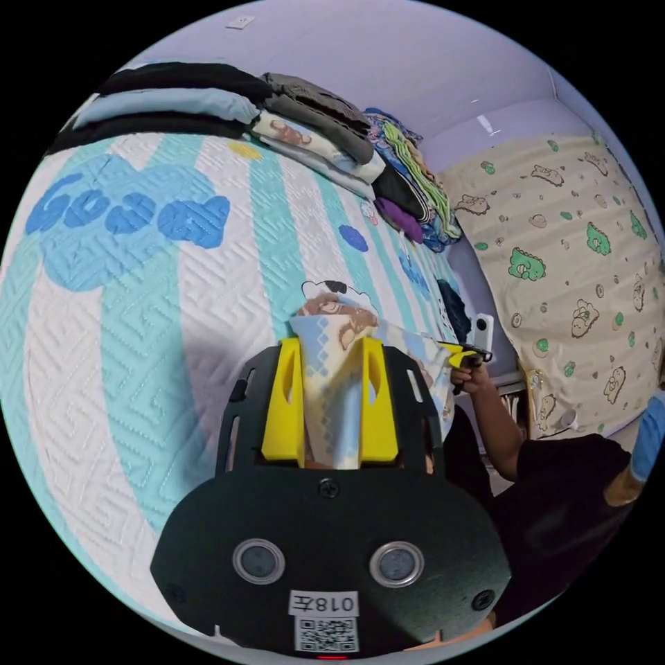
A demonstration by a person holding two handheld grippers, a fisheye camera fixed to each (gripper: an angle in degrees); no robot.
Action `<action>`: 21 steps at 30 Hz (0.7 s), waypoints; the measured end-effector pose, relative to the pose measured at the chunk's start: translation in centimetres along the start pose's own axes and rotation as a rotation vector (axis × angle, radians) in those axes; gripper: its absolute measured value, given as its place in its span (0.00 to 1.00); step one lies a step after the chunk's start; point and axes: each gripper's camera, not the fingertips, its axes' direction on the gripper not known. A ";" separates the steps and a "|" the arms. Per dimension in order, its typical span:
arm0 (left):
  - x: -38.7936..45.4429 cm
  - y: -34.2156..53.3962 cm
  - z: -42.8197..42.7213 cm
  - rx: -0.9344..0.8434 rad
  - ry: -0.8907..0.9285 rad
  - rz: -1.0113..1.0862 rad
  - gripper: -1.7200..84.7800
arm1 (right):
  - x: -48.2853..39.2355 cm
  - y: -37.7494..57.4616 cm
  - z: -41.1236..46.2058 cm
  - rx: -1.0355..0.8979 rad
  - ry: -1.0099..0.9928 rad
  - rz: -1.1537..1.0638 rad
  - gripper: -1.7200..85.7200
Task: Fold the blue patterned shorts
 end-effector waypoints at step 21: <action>-3.0 7.1 -6.8 0.117 -0.112 0.074 0.18 | -12.1 -4.9 1.0 0.093 0.497 -0.245 0.16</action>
